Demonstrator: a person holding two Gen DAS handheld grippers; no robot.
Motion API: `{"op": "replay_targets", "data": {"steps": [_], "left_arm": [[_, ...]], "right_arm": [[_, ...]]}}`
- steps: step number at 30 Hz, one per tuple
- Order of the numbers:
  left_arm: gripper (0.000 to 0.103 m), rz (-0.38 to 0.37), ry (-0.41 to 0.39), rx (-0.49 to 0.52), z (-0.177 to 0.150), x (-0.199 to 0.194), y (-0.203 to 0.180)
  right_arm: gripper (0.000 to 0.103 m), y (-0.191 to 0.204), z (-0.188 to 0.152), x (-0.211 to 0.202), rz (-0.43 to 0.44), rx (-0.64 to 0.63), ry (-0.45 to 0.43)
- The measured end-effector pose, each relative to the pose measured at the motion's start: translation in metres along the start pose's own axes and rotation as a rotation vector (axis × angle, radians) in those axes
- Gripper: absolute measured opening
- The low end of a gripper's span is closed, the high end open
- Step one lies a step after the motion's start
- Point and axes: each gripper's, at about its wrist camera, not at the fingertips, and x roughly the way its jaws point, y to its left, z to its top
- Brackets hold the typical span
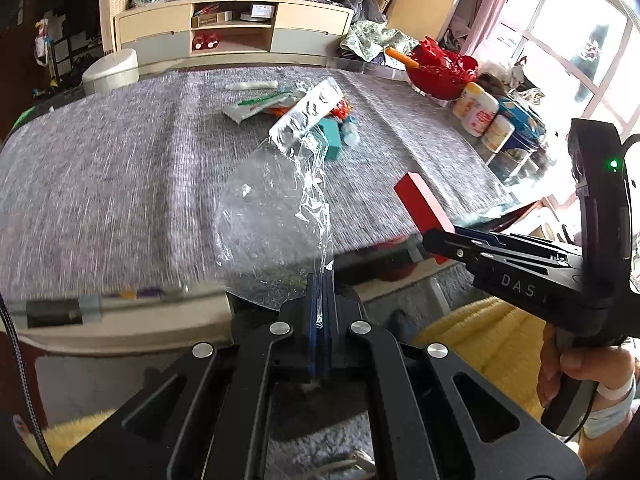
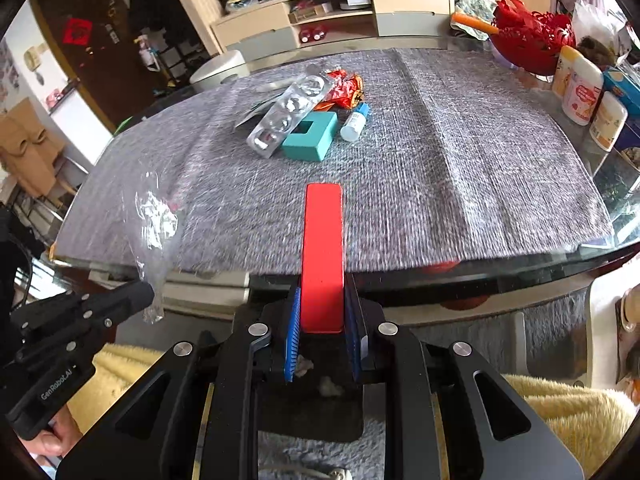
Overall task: Collect trash
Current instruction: 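Carry the plastic bag and red block into the bin and open both tools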
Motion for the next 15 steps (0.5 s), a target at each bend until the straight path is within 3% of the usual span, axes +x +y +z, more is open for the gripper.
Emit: {"op": "replay_targets", "data": {"steps": [7, 15], "left_arm": [[0.001, -0.012, 0.035, 0.003, -0.035, -0.007, -0.011], [0.001, -0.051, 0.132, -0.048, -0.076, 0.021, -0.007]], "right_arm": [[0.021, 0.005, -0.034, -0.001, 0.021, -0.014, 0.036], [0.021, 0.008, -0.068, 0.022, 0.033, -0.020, 0.124]]}}
